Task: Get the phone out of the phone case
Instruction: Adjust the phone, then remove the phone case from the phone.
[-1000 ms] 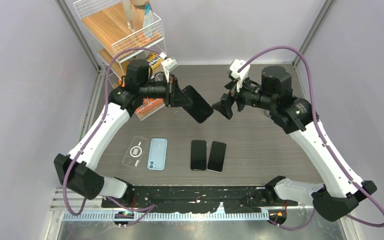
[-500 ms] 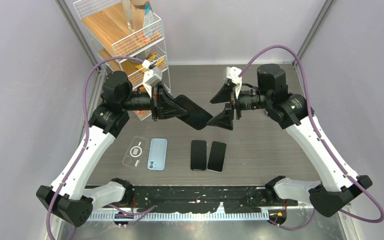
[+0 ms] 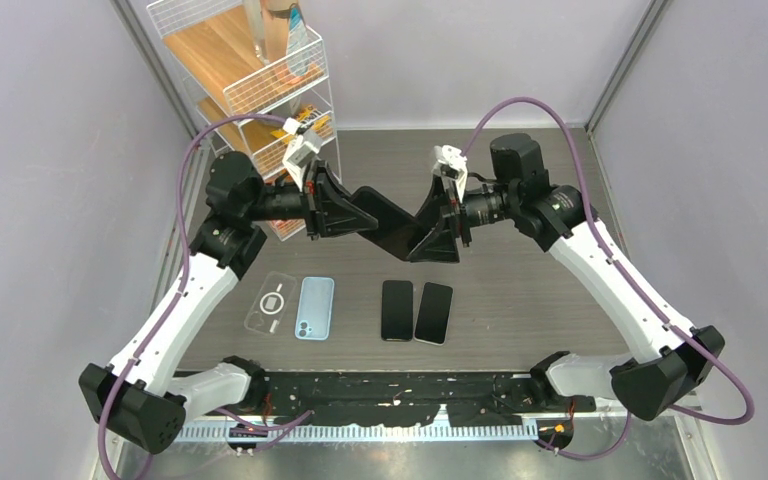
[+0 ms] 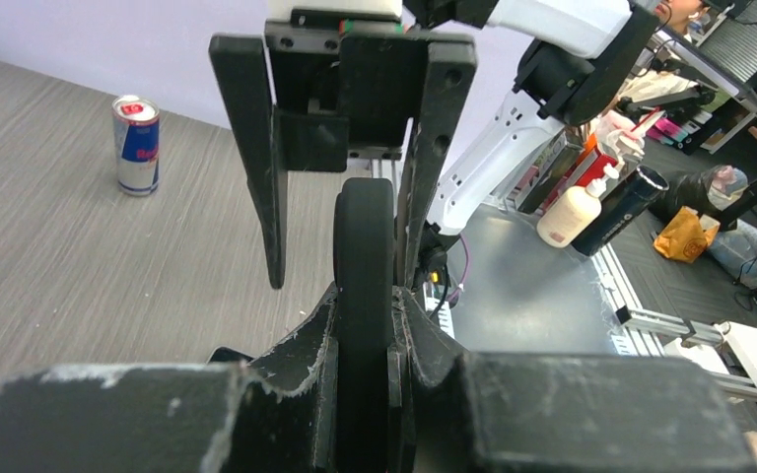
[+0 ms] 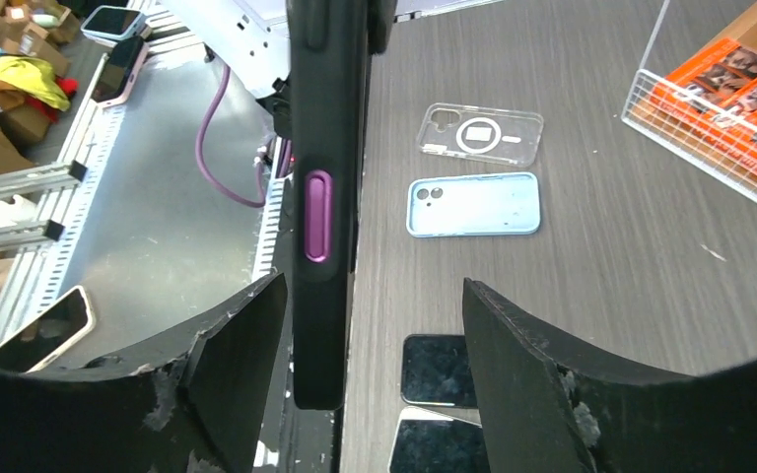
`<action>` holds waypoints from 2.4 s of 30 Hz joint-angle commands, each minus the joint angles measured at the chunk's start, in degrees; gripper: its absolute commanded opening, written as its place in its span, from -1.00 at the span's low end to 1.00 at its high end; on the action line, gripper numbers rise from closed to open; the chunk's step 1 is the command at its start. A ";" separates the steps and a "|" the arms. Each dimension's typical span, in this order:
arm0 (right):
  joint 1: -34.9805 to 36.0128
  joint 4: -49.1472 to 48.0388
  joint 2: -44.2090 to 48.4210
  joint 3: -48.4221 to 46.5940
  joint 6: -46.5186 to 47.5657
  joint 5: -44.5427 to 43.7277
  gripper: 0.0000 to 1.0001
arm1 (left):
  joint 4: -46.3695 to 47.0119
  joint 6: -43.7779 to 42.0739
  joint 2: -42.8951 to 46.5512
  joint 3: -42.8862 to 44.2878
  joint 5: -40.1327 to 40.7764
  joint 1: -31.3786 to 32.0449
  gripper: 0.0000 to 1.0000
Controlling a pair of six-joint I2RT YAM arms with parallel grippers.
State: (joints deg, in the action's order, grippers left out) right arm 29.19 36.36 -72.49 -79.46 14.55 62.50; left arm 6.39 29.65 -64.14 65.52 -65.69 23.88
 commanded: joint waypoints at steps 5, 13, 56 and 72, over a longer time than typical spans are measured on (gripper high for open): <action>0.59 -7.09 -0.83 1.46 -5.72 3.99 0.18 | 9.92 4.21 1.13 -1.06 -0.06 -0.15 -0.98; 0.86 -9.48 -1.54 2.11 -8.16 4.66 -0.28 | 10.41 4.27 1.19 -2.51 0.39 -0.06 -0.99; 2.71 -2.02 3.56 2.78 4.53 -8.86 -0.89 | -8.28 10.83 -8.02 6.13 6.68 0.11 -0.64; 5.42 1.40 4.26 1.70 11.60 -20.00 -0.89 | -1.38 21.66 -10.07 -2.44 10.41 0.29 -1.00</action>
State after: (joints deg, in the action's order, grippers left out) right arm 32.97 43.38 -71.24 -75.53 21.43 45.76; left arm 5.23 44.56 -72.75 65.87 -62.52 23.99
